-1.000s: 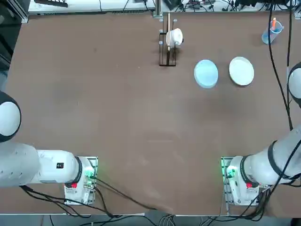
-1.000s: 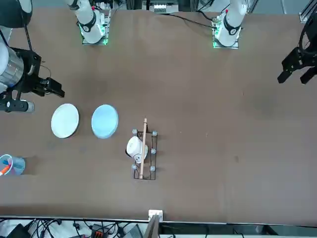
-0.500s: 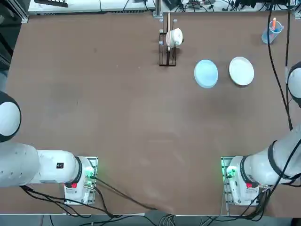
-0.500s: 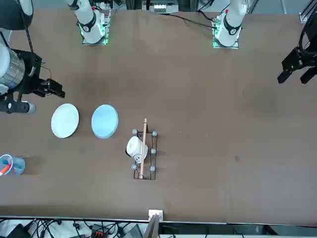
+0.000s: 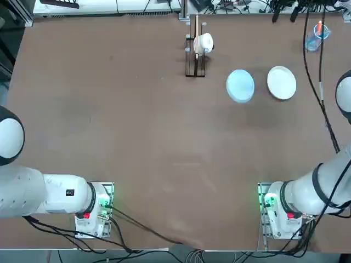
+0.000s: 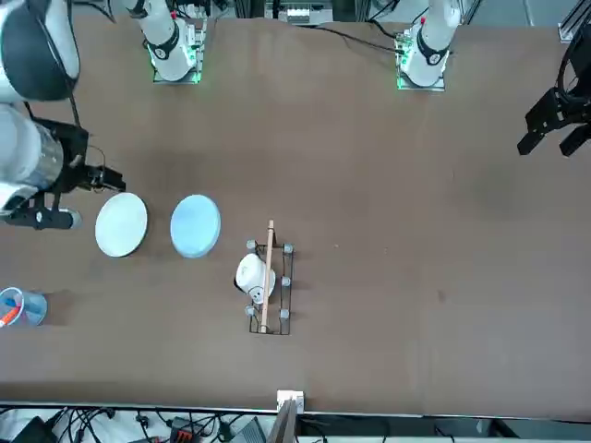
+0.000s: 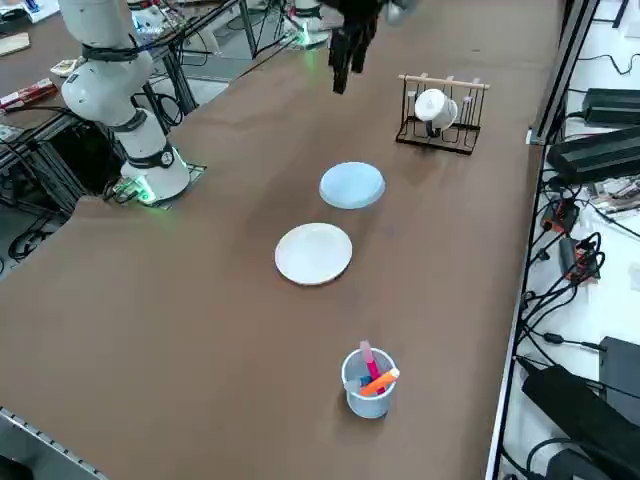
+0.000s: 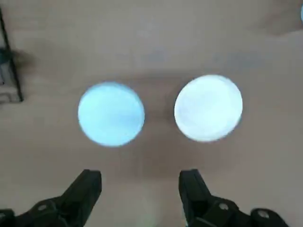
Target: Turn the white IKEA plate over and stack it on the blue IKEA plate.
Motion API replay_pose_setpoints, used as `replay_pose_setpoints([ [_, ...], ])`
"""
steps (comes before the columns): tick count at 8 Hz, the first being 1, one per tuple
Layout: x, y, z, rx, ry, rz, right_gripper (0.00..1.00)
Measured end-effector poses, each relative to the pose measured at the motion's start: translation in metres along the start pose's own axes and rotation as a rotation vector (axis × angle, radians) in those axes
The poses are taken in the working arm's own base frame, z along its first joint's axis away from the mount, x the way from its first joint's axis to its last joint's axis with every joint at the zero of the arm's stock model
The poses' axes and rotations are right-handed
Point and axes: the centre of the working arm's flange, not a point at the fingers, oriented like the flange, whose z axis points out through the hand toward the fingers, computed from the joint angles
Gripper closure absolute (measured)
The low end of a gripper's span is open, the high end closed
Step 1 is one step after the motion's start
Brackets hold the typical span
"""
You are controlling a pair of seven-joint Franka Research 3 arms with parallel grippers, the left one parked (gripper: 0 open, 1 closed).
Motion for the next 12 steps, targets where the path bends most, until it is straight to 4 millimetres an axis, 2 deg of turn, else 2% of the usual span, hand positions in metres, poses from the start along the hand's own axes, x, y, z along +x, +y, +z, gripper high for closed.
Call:
replay_pose_setpoints([
  [1, 0.001, 0.004, 0.029, 0.007, 0.036, 0.005, 0.00],
  [2, -0.007, 0.006, 0.060, 0.011, 0.063, 0.004, 0.00],
  [4, -0.032, 0.014, 0.130, 0.014, 0.080, 0.010, 0.00],
  [6, -0.053, 0.036, 0.204, 0.019, 0.075, 0.044, 0.00],
  [7, -0.061, 0.052, 0.234, 0.020, 0.066, 0.056, 0.00],
  [9, -0.060, 0.073, 0.271, 0.024, 0.058, 0.056, 0.00],
  [11, -0.051, 0.074, 0.303, 0.023, 0.058, 0.001, 0.00],
  [12, -0.046, 0.073, 0.312, 0.022, 0.055, -0.037, 0.00],
])
